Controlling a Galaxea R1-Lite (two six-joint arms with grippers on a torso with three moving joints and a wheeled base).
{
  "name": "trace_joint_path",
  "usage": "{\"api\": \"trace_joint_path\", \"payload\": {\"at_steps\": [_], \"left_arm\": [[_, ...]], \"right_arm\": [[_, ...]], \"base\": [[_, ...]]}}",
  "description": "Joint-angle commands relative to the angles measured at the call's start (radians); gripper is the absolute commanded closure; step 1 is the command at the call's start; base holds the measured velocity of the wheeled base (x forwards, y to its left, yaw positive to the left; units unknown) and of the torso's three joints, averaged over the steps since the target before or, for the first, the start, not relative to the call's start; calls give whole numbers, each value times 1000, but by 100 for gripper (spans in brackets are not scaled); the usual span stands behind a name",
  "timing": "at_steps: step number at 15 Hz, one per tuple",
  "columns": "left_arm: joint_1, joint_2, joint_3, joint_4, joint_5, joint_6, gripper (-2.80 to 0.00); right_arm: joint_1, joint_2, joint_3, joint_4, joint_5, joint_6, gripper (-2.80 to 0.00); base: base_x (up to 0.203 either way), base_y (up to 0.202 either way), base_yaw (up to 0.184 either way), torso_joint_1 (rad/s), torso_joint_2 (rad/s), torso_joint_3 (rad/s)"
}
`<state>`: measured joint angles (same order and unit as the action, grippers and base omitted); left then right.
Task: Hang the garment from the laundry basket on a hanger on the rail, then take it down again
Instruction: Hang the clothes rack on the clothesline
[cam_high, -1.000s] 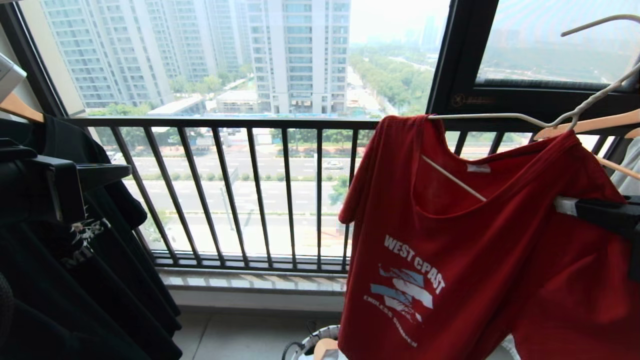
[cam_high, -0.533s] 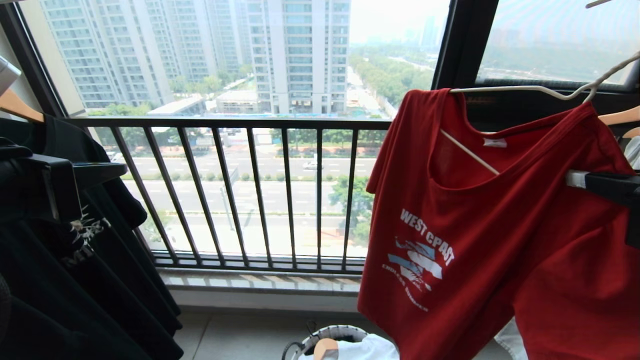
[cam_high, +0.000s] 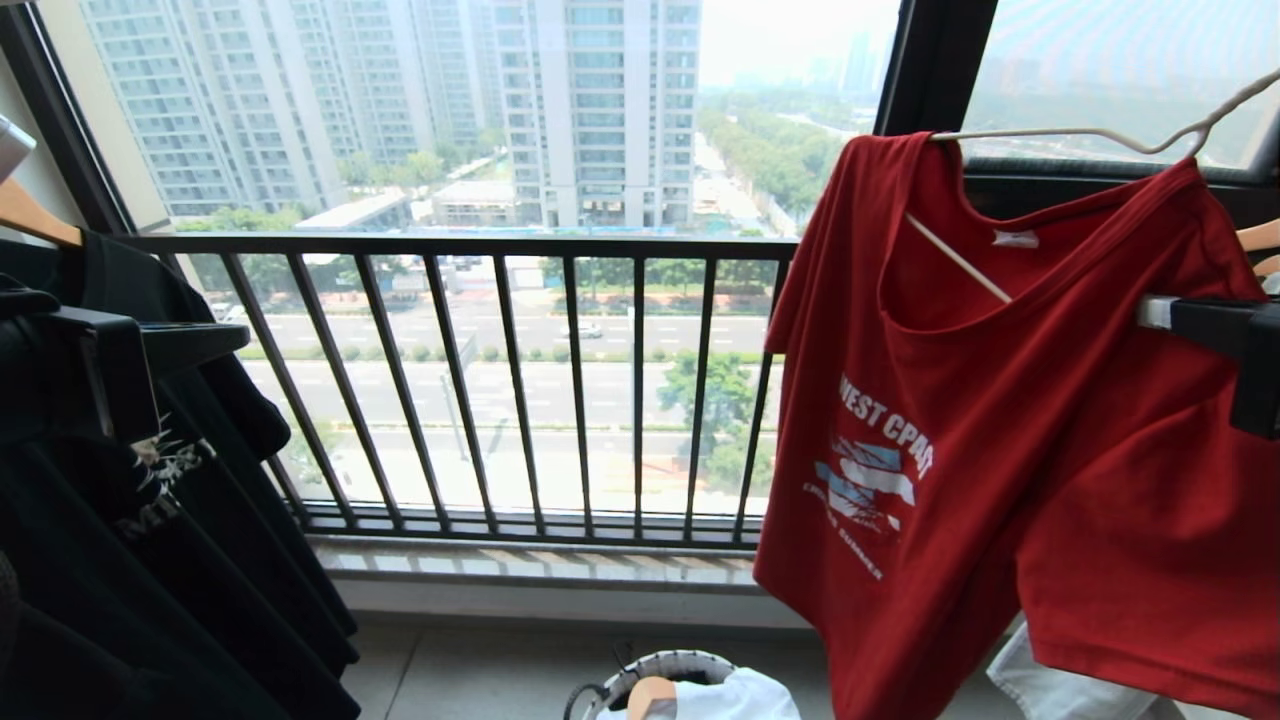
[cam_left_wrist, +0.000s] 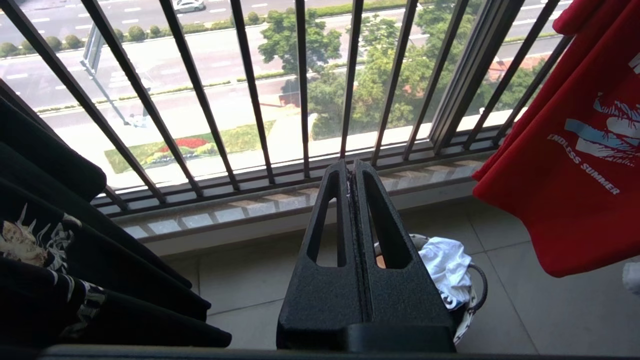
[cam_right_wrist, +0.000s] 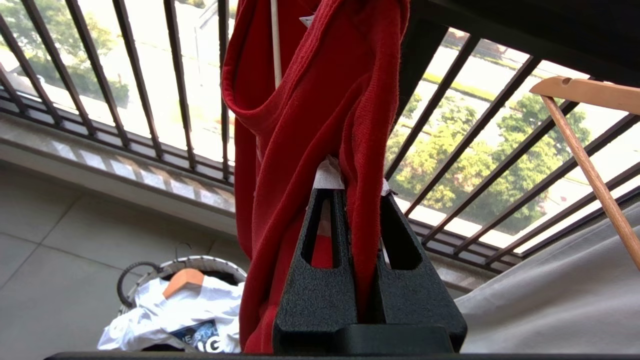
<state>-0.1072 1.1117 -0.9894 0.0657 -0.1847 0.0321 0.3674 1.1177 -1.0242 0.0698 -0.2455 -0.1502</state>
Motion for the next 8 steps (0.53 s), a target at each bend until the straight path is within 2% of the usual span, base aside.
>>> {"api": "trace_joint_path", "payload": {"at_steps": [1,5,8], "left_arm": [[0,1,0,0,-1,0,0],[0,0,0,0,-1,0,0],[1,0,0,0,-1,0,0]], "right_arm": [[-2,5,-5,2,-11,-2,0],[-2,-1,-5,2,-9,-6,0],[81,3,1,4,-17,-31,0]], "base": [[0,0,0,0,0,0],[0,0,0,0,0,0],[0,0,0,0,0,0]]}}
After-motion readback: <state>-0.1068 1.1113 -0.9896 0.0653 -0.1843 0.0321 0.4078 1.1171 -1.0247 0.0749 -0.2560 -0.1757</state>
